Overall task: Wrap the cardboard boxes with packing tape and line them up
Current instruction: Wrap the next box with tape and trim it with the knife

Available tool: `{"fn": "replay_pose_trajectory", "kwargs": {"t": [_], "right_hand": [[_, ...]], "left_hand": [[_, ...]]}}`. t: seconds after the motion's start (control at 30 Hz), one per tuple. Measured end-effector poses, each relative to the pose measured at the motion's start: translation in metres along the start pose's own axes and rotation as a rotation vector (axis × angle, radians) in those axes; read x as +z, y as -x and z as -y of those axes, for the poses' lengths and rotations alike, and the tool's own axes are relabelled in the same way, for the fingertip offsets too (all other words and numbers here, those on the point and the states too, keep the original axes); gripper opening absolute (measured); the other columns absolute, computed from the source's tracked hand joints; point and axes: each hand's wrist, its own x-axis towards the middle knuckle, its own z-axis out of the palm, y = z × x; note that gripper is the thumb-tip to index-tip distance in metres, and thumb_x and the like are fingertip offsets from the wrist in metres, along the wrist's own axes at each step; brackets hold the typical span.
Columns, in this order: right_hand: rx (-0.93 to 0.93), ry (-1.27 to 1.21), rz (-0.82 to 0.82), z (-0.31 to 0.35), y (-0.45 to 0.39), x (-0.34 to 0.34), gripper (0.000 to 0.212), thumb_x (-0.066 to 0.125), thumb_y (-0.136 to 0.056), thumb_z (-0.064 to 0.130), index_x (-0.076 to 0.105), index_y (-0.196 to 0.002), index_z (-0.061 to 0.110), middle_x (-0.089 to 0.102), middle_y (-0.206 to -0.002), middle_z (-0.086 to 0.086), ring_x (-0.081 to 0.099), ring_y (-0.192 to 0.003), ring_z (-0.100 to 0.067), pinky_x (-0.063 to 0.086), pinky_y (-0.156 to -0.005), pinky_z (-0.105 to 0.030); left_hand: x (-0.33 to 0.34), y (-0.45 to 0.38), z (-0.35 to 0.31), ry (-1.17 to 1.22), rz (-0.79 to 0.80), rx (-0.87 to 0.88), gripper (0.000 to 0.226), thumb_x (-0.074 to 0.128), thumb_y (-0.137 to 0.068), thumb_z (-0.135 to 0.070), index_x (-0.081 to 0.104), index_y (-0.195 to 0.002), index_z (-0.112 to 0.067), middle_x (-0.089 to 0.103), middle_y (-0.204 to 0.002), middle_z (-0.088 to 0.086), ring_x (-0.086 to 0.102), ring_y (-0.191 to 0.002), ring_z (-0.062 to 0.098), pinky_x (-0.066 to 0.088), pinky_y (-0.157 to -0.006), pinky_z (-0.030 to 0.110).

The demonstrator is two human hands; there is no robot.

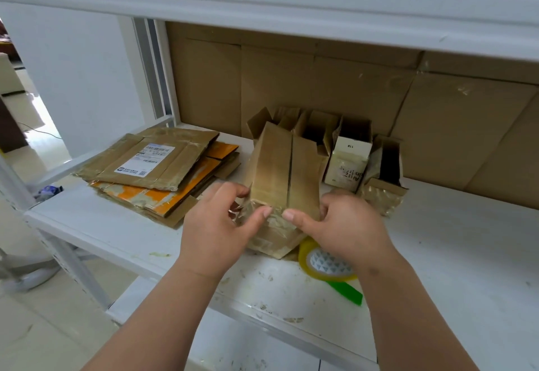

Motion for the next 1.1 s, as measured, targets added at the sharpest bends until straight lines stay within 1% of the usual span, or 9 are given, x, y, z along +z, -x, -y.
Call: {"fn": "replay_pose_trajectory", "kwargs": {"t": [0.13,0.3,0.47,0.6,0.7,0.77,0.87,0.97,1.1], "right_hand": [[-0.021,0.0,-0.023,-0.003,0.001,0.009,0.062,0.048,-0.073,0.085,0.042,-0.068,0.024,0.049,-0.074,0.005,0.048,-0.068,-0.012,0.032,-0.064,-0.03],[-0.063,-0.171,0.093,-0.014,0.0,0.013,0.044,0.065,-0.078,0.065,0.051,-0.077,0.024,0.049,-0.088,0.008,0.049,-0.078,-0.008,0.043,-0.064,-0.027],[-0.087,-0.181,0.073,-0.006,-0.002,0.022,0.038,0.069,-0.08,0.057,0.052,-0.077,0.023,0.049,-0.088,0.009,0.048,-0.08,-0.008,0.047,-0.069,-0.029],[-0.091,-0.103,-0.018,0.009,0.0,0.03,0.04,0.061,-0.087,0.057,0.046,-0.075,0.022,0.045,-0.086,0.007,0.047,-0.084,-0.014,0.045,-0.073,-0.032],[-0.084,-0.064,-0.086,0.019,0.002,0.037,0.039,0.056,-0.09,0.059,0.045,-0.078,0.023,0.045,-0.087,0.007,0.046,-0.089,-0.015,0.044,-0.079,-0.032],[-0.089,-0.067,-0.075,0.02,0.002,0.038,0.039,0.056,-0.089,0.06,0.048,-0.08,0.023,0.046,-0.088,0.007,0.046,-0.09,-0.015,0.044,-0.081,-0.033],[-0.119,-0.119,0.042,0.013,0.0,0.031,0.035,0.058,-0.087,0.058,0.054,-0.085,0.024,0.048,-0.09,0.009,0.047,-0.091,-0.013,0.044,-0.083,-0.034],[-0.123,-0.135,0.091,0.011,-0.001,0.025,0.028,0.06,-0.09,0.051,0.056,-0.088,0.024,0.049,-0.094,0.009,0.048,-0.094,-0.013,0.047,-0.084,-0.033],[-0.112,-0.204,0.031,0.017,0.002,0.03,0.027,0.063,-0.089,0.049,0.059,-0.087,0.023,0.051,-0.095,0.009,0.049,-0.093,-0.012,0.049,-0.081,-0.031]], "left_hand": [[-0.001,-0.004,0.006,0.006,0.048,-0.001,0.051,0.061,-0.075,-0.064,0.069,-0.099,-0.019,0.058,-0.093,-0.018,0.058,-0.075,0.006,0.04,-0.062,0.012],[-0.007,-0.002,0.022,0.138,0.072,-0.074,0.029,0.08,-0.077,-0.031,0.077,-0.101,-0.016,0.067,-0.095,-0.019,0.062,-0.089,-0.002,0.046,-0.075,0.004],[-0.007,0.007,0.03,0.077,0.061,-0.108,0.027,0.07,-0.09,-0.024,0.074,-0.116,-0.018,0.07,-0.116,-0.011,0.057,-0.105,-0.013,0.037,-0.085,-0.004],[0.005,0.023,0.023,-0.021,0.038,-0.192,0.039,0.054,-0.1,-0.02,0.057,-0.138,-0.017,0.065,-0.13,0.002,0.057,-0.122,0.019,0.041,-0.096,0.023],[0.014,0.034,0.02,0.005,0.17,-0.242,0.059,0.045,-0.102,-0.027,0.022,-0.156,-0.017,0.044,-0.151,0.008,0.038,-0.137,0.025,0.034,-0.11,0.036],[0.013,0.034,0.021,0.058,0.213,-0.221,0.064,0.04,-0.101,-0.034,0.013,-0.157,-0.018,0.032,-0.158,0.004,0.028,-0.144,0.02,0.029,-0.116,0.037],[0.002,0.022,0.02,0.211,0.171,-0.34,0.062,0.032,-0.096,-0.051,0.039,-0.151,-0.022,0.046,-0.144,-0.013,0.039,-0.135,0.005,0.037,-0.103,0.022],[-0.003,0.009,0.019,0.395,0.098,-0.549,0.042,0.042,-0.1,-0.047,0.066,-0.128,-0.026,0.065,-0.107,-0.023,0.057,-0.114,0.006,0.04,-0.08,0.013],[-0.001,0.002,0.026,0.518,0.048,-0.678,0.03,0.058,-0.098,-0.035,0.07,-0.121,-0.02,0.063,-0.1,-0.025,0.055,-0.111,0.003,0.038,-0.086,0.015]]}}
